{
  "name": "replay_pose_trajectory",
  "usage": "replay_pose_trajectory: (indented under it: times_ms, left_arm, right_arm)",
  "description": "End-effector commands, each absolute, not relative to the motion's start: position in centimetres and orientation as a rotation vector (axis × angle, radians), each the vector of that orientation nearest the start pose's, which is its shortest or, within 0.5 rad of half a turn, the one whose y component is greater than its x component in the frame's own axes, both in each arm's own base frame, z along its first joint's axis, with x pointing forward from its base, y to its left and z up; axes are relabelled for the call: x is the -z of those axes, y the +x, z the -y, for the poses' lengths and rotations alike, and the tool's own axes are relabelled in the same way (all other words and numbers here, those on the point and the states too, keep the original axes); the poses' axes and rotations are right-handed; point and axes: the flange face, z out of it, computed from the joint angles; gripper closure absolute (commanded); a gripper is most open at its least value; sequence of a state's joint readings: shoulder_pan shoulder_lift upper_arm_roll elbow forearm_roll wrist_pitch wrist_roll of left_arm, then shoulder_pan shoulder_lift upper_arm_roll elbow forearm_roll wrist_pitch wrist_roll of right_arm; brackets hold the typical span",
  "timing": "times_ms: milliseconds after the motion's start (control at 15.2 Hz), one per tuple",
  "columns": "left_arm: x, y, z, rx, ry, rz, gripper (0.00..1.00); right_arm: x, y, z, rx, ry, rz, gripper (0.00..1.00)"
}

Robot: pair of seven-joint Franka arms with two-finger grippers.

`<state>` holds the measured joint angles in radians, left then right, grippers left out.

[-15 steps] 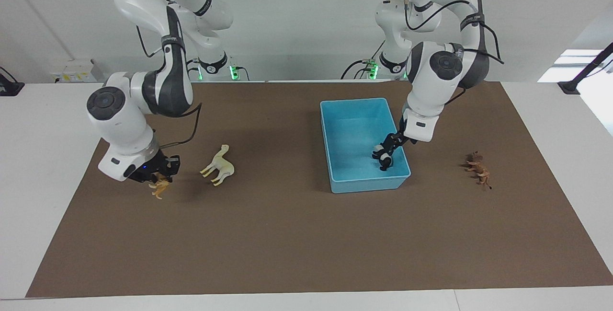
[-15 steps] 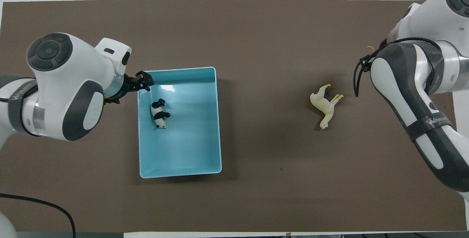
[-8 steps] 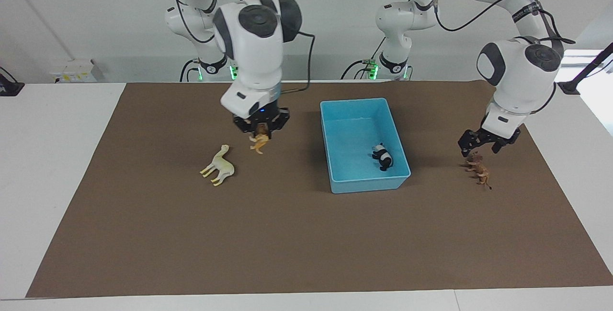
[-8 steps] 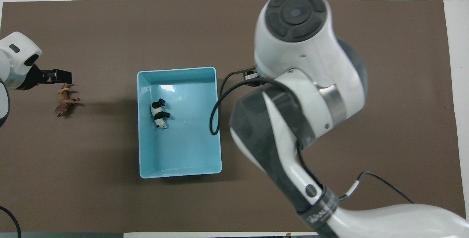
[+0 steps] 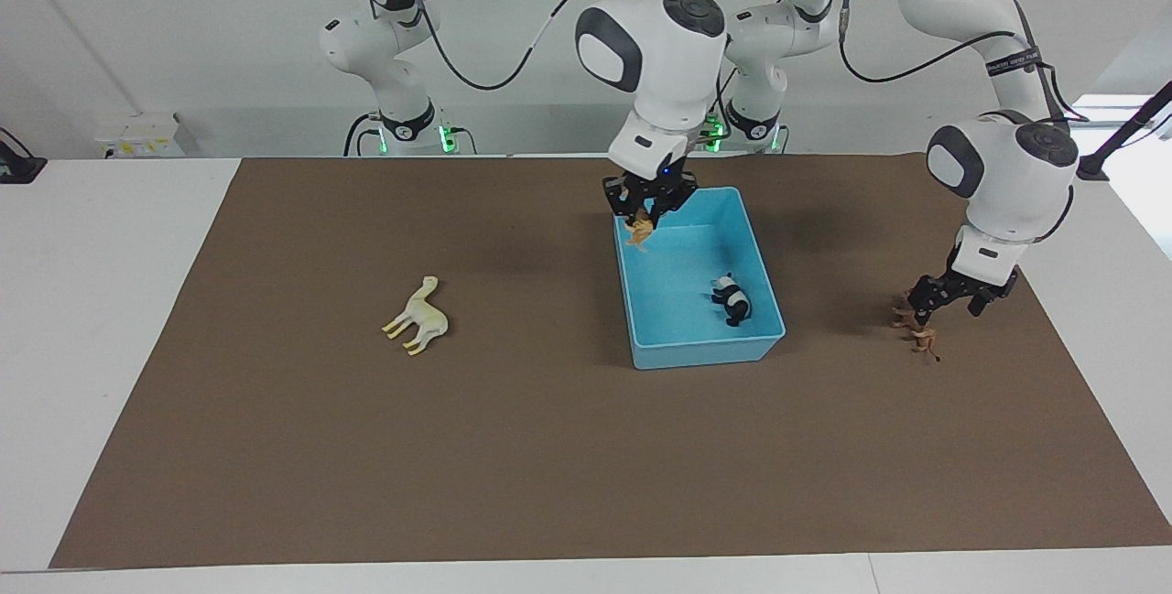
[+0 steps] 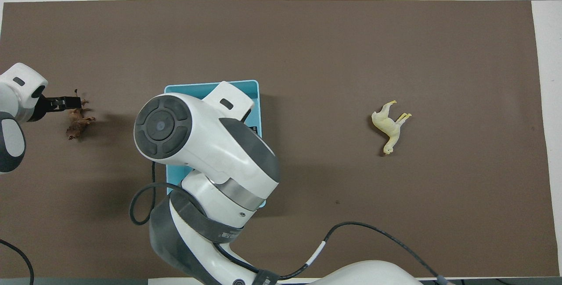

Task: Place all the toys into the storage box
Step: 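Drop the orange animal in the box while the left gripper grasps the brown horse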

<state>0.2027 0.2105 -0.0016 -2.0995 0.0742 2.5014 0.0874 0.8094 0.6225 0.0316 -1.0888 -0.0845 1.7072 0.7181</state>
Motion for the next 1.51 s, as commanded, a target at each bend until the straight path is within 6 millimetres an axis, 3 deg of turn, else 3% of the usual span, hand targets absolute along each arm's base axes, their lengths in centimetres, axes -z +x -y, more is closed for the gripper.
replay_pose_trajectory:
  times_ms: [0,66,132,198,329,527,659,790,856,922,1054,1251,1317,1449]
  left_arm:
    - [-32.6,56.9,-11.7,0.28,-3.047,0.116,0.0]
    - [-32.2,56.9,-11.7,0.271,-3.049,0.121,0.0]
    - [-31.1,56.9,-11.5,0.244,-3.055,0.134,0.0]
    - [-30.8,56.9,-11.4,0.241,-3.056,0.164,0.0]
    - [-30.8,56.9,-11.6,0.248,-3.055,0.174,0.13]
    - [-29.9,57.0,-11.5,0.244,-3.057,0.175,0.21]
    - [-29.6,57.0,-11.4,0.237,-3.059,0.172,0.41]
    - [-29.1,57.1,-11.4,0.226,-3.061,0.167,0.73]
    - [-29.0,57.1,-11.2,0.221,-3.062,0.163,0.92]
    - [-29.3,57.3,-11.2,0.216,-3.062,0.159,1.0]
    - [-30.5,58.2,-11.0,0.195,-3.062,0.159,1.0]
    - [-36.2,60.4,-10.2,0.106,-3.068,0.174,1.0]
    - [-38.4,61.0,-8.1,0.07,-3.07,0.203,1.0]
    - [-42.4,61.6,-3.1,0.008,-3.061,0.298,1.0]
  right_arm:
    - [-44.7,50.4,-55.3,0.087,-3.143,0.179,1.0]
    - [-44.7,49.6,-56.3,0.099,-3.128,0.157,1.0]
    - [-44.6,49.2,-56.4,0.096,-3.129,0.135,0.01]
    - [-44.5,49.0,-56.5,0.079,-3.132,0.111,0.0]
    - [-44.5,49.1,-56.1,0.047,-3.142,0.087,0.0]
    - [-45.4,50.8,-53.7,0.048,-3.184,0.028,0.0]
    - [-46.7,54.6,-48.8,0.068,-3.206,-0.085,0.0]
    - [-47.7,59.4,-41.6,0.06,-3.202,-0.204,0.0]
    - [-47.9,61.5,-37.6,0.036,-3.209,-0.138,0.0]
    - [-47.7,62.8,-34.1,-0.002,-3.217,0.033,0.0]
    - [-47.2,63.9,-27.2,-0.076,-3.224,0.18,0.0]
    - [-45.4,63.4,-20.5,-0.075,-3.189,0.362,0.0]
    - [-44.1,63.1,-18.2,-0.047,-3.175,0.411,0.0]
    - [-40.7,60.9,-16.9,0.0,-3.15,0.509,0.0]
